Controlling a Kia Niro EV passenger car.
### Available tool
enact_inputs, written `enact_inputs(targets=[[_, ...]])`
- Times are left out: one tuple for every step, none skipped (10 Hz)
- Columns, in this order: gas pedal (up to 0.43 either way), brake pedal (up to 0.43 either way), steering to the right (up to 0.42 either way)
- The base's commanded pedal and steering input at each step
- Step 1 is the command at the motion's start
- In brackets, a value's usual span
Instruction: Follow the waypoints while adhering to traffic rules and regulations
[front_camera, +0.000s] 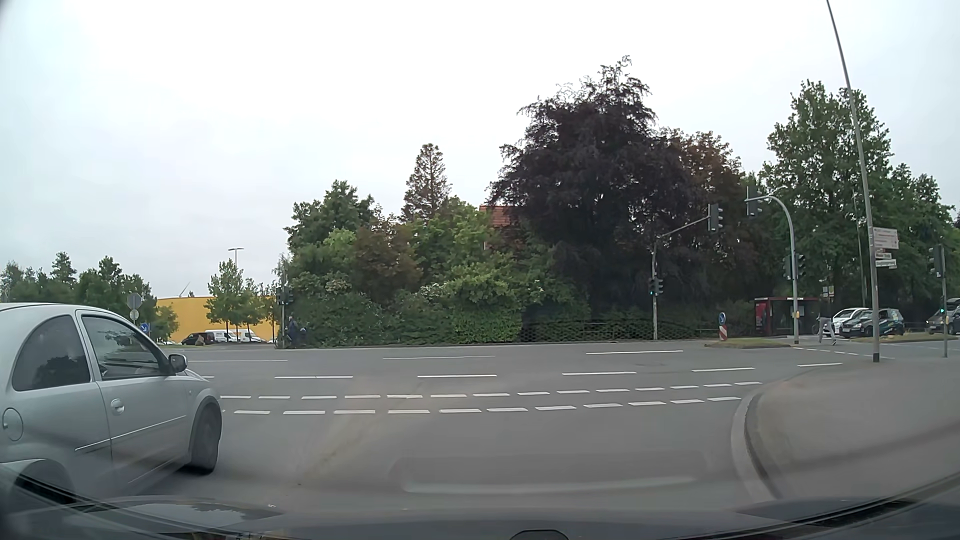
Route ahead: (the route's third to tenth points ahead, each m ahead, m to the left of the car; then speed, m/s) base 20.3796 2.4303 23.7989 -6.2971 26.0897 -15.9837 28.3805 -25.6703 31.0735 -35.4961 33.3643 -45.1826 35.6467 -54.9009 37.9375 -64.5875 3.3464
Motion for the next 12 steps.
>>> enact_inputs(targets=[[0.110, 0.000, -0.004], [0.110, 0.000, 0.000], [0.110, 0.000, 0.002], [0.098, 0.000, 0.003], [0.067, 0.000, 0.004], [0.067, 0.000, 0.010], [0.067, 0.000, 0.015], [0.067, 0.000, 0.021], [0.067, 0.000, 0.026], [0.067, 0.000, 0.032], [0.067, 0.000, 0.039], [0.067, 0.000, 0.046]])
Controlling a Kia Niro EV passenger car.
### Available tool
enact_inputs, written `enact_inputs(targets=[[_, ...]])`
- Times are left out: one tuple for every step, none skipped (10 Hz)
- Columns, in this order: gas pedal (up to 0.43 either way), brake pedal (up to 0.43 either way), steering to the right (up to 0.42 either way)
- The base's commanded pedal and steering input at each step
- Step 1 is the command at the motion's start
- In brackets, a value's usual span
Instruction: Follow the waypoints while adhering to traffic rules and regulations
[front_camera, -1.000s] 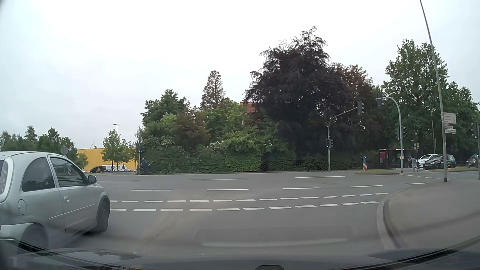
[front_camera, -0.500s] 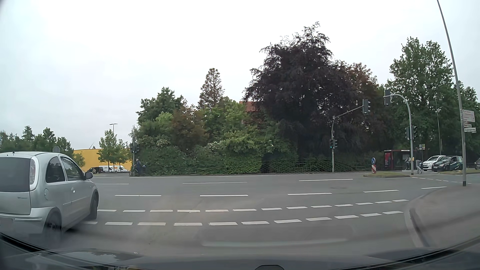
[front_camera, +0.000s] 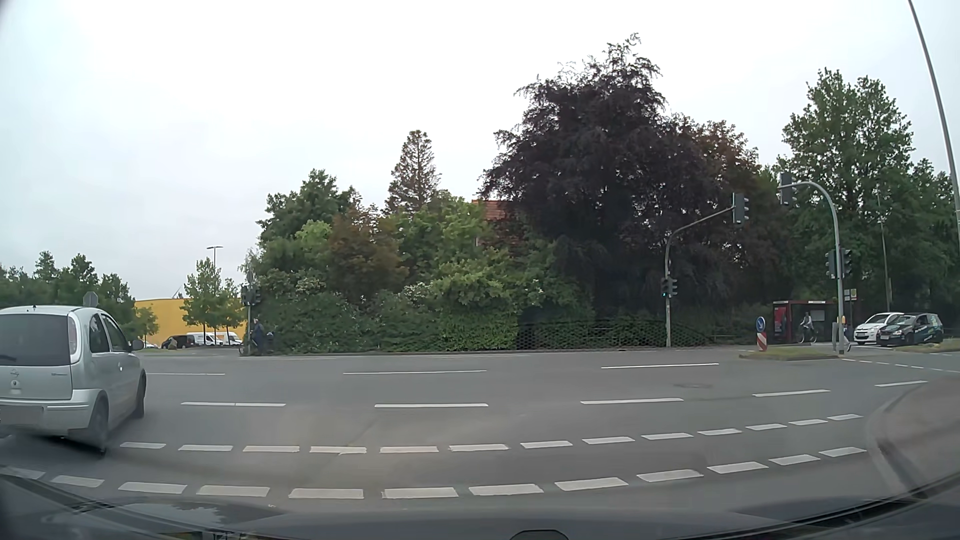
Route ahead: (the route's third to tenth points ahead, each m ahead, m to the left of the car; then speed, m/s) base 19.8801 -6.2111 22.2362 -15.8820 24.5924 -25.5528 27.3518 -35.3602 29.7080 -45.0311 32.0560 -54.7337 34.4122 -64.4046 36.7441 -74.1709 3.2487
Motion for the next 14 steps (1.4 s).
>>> enact_inputs(targets=[[0.067, 0.000, 0.057], [0.067, 0.000, 0.067], [0.059, 0.000, 0.077], [0.047, 0.000, 0.087], [0.047, 0.000, 0.100], [0.047, 0.000, 0.115], [0.047, 0.000, 0.127], [0.047, 0.000, 0.144], [0.039, 0.000, 0.162], [0.028, 0.000, 0.178], [0.020, 0.000, 0.195], [0.020, 0.000, 0.207], [0.020, 0.000, 0.221], [0.020, 0.000, 0.232]])
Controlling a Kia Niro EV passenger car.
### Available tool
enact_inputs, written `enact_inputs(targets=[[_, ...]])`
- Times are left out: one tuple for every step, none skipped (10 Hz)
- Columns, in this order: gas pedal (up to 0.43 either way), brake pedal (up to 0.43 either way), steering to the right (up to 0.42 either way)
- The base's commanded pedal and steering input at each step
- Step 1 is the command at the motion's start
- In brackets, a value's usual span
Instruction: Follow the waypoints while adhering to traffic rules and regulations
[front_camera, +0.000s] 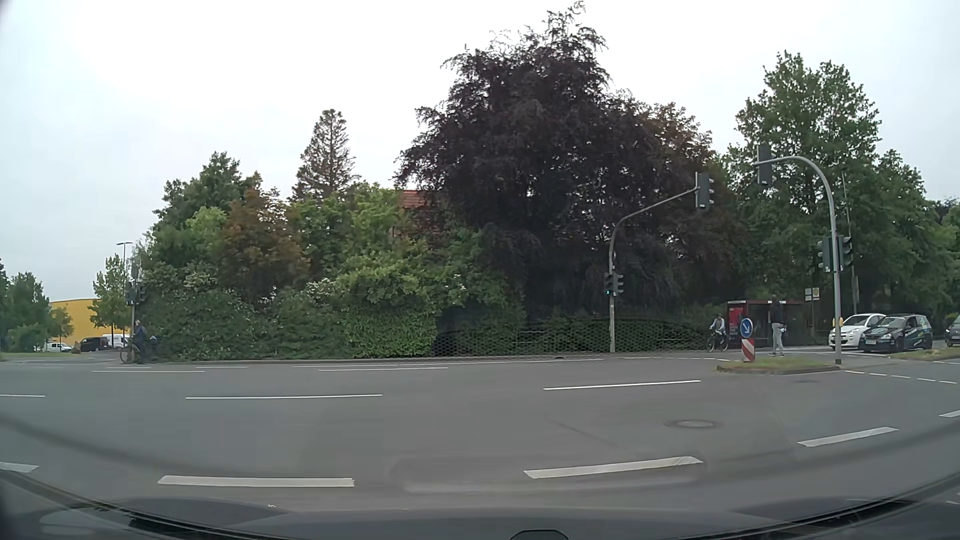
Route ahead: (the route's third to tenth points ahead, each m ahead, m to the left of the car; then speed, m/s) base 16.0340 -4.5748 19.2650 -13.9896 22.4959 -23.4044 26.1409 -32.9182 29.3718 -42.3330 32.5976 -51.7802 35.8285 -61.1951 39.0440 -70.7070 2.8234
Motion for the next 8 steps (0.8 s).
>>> enact_inputs(targets=[[0.020, 0.000, 0.246], [0.020, 0.000, 0.264], [0.020, 0.000, 0.279], [0.020, 0.000, 0.292], [0.000, 0.000, 0.304], [0.000, 0.000, 0.310], [0.000, 0.000, 0.316], [0.000, 0.000, 0.319]])
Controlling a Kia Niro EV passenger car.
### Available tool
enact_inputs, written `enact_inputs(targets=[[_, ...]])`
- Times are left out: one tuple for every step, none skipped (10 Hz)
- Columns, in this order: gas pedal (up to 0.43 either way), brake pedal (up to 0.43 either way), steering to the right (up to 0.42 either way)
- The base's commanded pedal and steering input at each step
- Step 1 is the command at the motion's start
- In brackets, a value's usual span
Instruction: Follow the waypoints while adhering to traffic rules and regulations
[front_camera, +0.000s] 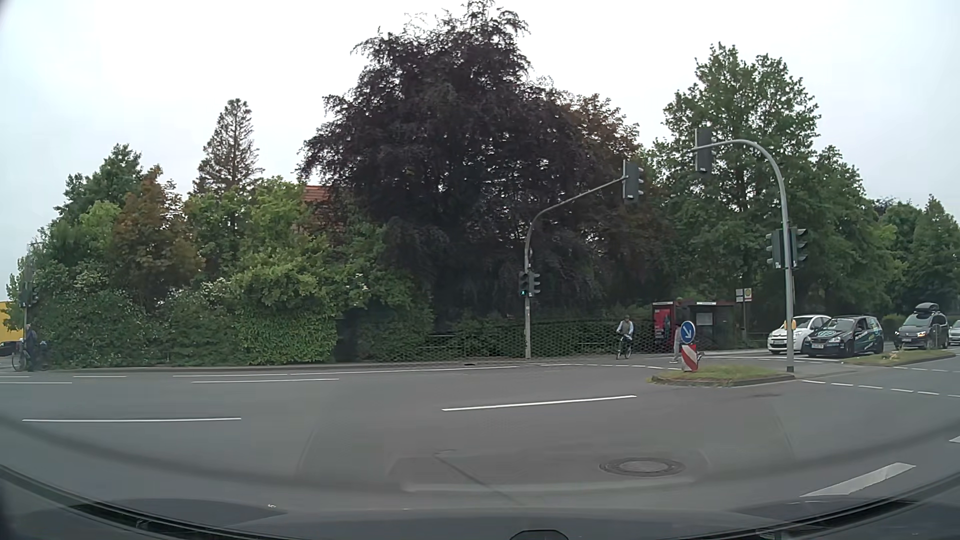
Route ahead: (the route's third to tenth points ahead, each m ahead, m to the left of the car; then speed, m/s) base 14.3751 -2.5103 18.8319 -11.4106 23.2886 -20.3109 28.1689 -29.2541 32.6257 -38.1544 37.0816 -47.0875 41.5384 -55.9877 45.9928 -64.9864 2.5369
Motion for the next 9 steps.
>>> enact_inputs(targets=[[0.000, 0.000, 0.325], [0.000, 0.000, 0.336], [0.000, 0.000, 0.349], [0.000, 0.000, 0.355], [0.000, 0.000, 0.362], [0.000, 0.000, 0.368], [0.000, 0.000, 0.374], [0.000, 0.000, 0.381], [0.000, 0.000, 0.385]])
